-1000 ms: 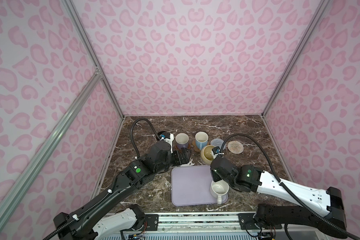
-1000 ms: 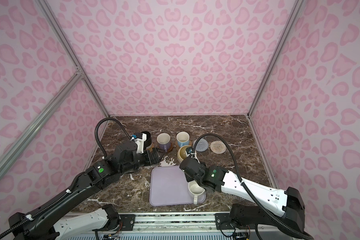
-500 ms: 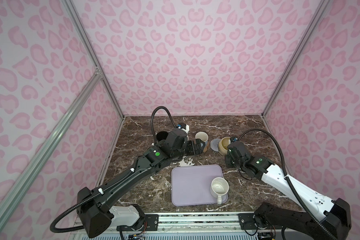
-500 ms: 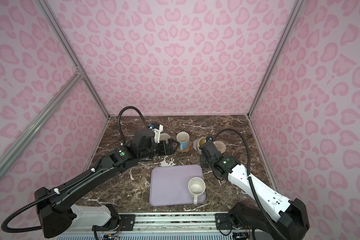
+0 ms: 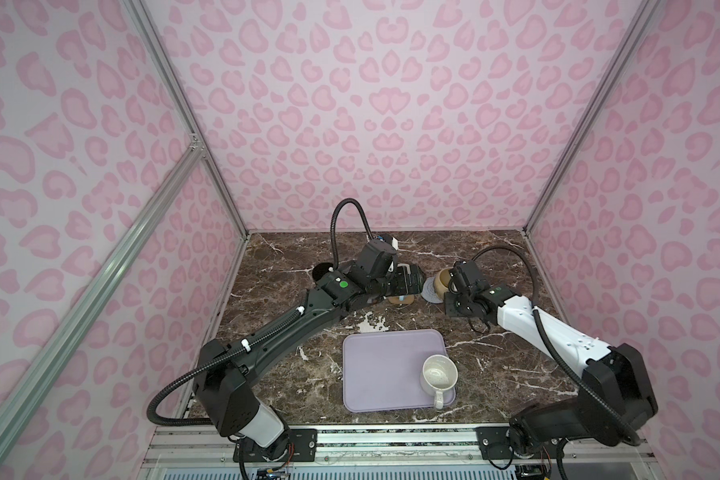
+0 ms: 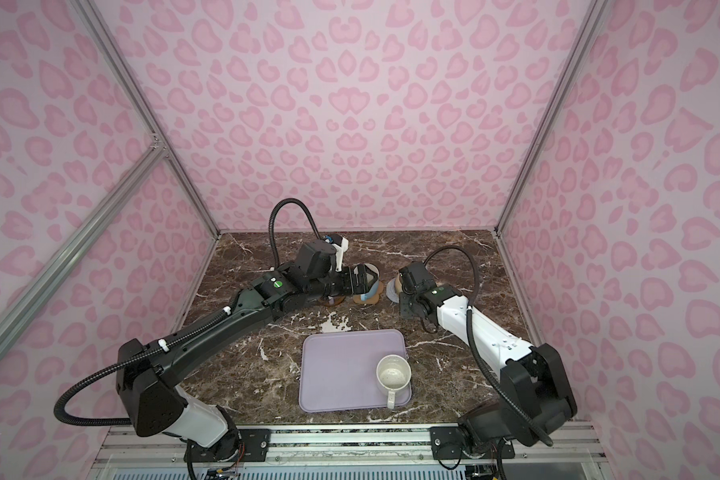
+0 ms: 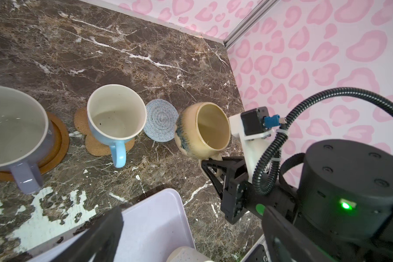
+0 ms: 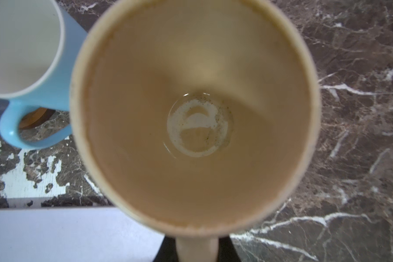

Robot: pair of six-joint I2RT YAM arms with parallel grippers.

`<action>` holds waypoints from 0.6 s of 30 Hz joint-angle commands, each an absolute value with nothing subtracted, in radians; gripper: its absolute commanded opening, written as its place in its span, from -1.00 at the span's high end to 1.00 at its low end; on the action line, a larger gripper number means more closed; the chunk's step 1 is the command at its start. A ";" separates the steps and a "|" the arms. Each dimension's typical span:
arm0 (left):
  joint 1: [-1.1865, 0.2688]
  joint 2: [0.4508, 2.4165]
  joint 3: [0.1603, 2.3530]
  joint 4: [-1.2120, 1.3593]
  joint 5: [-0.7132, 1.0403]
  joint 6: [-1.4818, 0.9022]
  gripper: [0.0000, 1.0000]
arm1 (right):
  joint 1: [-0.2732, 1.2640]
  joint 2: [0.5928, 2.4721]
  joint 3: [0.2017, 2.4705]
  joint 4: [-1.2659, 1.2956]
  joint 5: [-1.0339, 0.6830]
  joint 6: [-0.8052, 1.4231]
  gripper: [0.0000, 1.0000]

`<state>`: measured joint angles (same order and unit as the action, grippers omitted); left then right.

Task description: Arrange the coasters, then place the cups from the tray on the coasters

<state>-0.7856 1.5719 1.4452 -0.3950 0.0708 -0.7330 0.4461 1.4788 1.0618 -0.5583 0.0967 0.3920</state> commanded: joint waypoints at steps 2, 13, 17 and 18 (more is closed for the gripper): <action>-0.774 1.608 1.488 -0.378 0.083 -0.732 -0.95 | 0.436 1.548 1.103 -0.479 0.094 0.365 1.00; -0.755 1.667 1.521 -0.378 0.069 -0.753 -0.95 | 0.414 1.746 1.231 -0.468 0.099 0.343 1.00; -0.752 1.672 1.522 -0.371 0.067 -0.758 -0.95 | 0.411 1.779 1.245 -0.467 0.109 0.333 1.00; -0.751 1.673 1.522 -0.370 0.065 -0.758 -0.95 | 0.410 1.784 1.248 -0.468 0.110 0.333 1.00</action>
